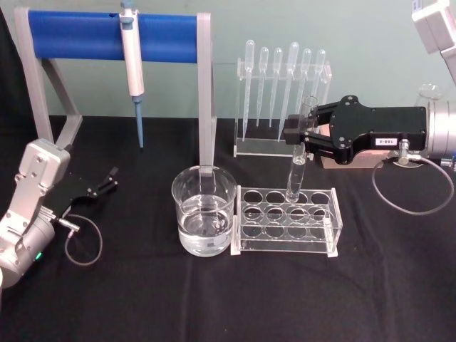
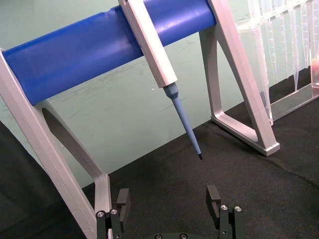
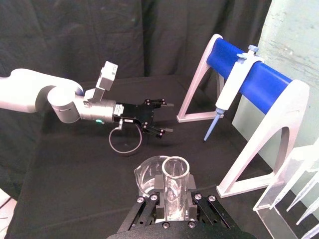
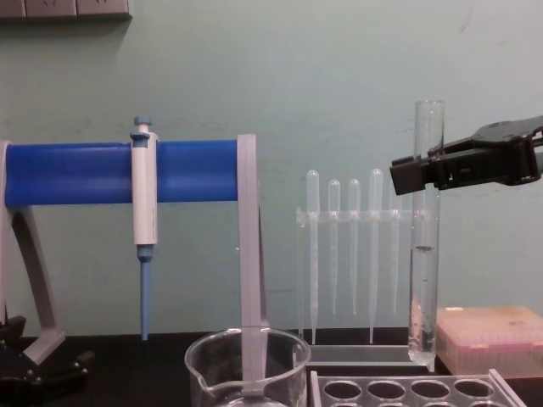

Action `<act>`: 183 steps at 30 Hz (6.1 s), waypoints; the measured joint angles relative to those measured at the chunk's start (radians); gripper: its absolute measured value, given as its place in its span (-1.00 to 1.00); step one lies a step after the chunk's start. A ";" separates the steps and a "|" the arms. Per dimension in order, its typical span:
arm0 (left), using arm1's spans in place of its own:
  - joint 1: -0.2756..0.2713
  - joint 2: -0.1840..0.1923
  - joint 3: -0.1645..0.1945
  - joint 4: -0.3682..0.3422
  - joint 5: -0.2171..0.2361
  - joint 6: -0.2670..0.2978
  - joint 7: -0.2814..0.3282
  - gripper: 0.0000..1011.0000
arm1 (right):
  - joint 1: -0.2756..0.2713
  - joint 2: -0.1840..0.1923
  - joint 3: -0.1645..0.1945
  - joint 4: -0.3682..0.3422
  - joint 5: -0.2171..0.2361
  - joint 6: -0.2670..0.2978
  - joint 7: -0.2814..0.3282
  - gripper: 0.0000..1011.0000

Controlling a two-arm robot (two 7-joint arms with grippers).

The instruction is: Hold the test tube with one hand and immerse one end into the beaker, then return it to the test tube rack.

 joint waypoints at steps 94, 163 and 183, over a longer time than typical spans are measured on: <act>0.000 0.000 0.000 0.000 0.000 0.000 0.000 0.98 | 0.000 0.000 0.000 0.000 0.000 0.000 0.000 -0.53; 0.000 0.000 0.000 0.000 0.000 0.000 0.000 0.98 | 0.000 0.000 0.000 0.000 0.000 0.000 0.000 -0.53; 0.000 0.000 0.000 0.000 0.000 0.000 0.000 0.98 | 0.000 0.000 0.000 0.000 0.000 0.000 0.000 -0.53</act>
